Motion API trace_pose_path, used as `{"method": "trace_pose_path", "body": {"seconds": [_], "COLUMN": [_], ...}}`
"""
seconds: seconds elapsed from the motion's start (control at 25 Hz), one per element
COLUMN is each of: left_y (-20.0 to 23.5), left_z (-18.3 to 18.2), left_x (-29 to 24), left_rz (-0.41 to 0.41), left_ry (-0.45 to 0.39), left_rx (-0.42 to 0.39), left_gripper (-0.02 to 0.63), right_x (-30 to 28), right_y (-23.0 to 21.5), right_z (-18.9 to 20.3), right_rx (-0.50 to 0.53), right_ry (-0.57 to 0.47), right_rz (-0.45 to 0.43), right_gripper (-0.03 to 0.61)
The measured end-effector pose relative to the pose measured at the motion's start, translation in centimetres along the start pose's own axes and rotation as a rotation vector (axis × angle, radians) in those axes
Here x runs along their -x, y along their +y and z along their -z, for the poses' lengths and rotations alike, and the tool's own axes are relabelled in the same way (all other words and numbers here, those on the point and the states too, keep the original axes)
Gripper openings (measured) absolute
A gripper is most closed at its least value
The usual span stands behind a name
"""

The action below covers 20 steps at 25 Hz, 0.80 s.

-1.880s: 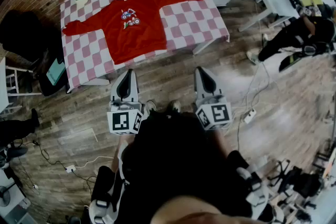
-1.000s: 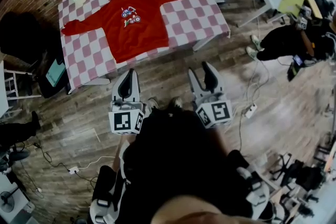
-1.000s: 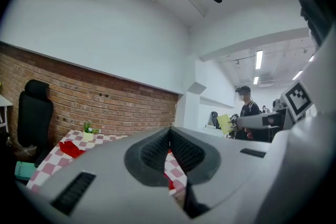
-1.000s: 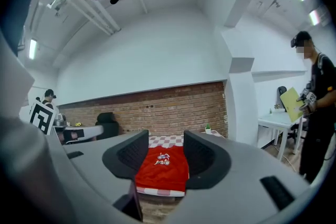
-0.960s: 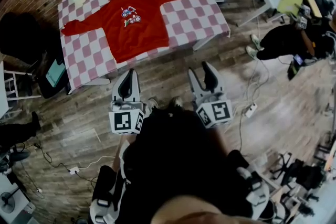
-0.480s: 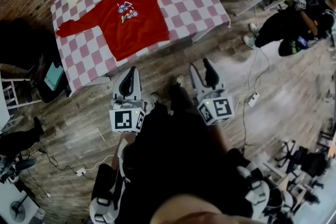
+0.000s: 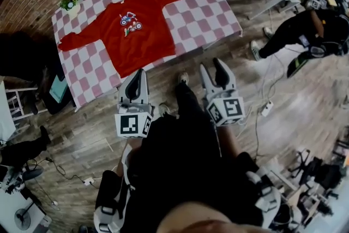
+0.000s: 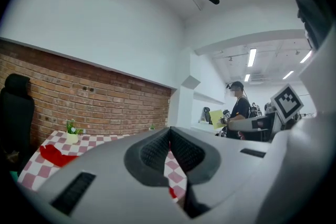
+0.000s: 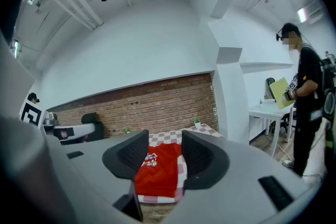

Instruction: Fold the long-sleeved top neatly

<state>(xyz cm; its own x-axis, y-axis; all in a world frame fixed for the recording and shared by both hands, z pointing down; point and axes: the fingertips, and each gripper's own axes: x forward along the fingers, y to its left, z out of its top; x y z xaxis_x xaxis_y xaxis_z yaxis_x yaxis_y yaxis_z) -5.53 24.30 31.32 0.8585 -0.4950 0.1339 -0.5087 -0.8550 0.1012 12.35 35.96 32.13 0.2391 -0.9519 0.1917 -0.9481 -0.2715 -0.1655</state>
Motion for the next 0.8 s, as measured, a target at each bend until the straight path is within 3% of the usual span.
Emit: {"method": "trace_pose_path", "body": {"seconds": [0.44,0.8], "left_y": [-0.7,-2.0], "left_z": [-3.3,-4.2], "left_x": [-13.6,-21.4], "left_rz": [-0.046,-0.074], "left_ry": [-0.013,0.011], "left_rx": [0.007,0.016], "left_gripper": [0.008,0.008], "right_x": [-10.5,-16.8], "right_y": [-10.3,-18.0], "right_z": [-4.5,-4.8], "right_rx": [-0.011,-0.062], "right_ry": [0.012,0.070], "right_rz": [-0.040,-0.041], "right_gripper": [0.187,0.187]}}
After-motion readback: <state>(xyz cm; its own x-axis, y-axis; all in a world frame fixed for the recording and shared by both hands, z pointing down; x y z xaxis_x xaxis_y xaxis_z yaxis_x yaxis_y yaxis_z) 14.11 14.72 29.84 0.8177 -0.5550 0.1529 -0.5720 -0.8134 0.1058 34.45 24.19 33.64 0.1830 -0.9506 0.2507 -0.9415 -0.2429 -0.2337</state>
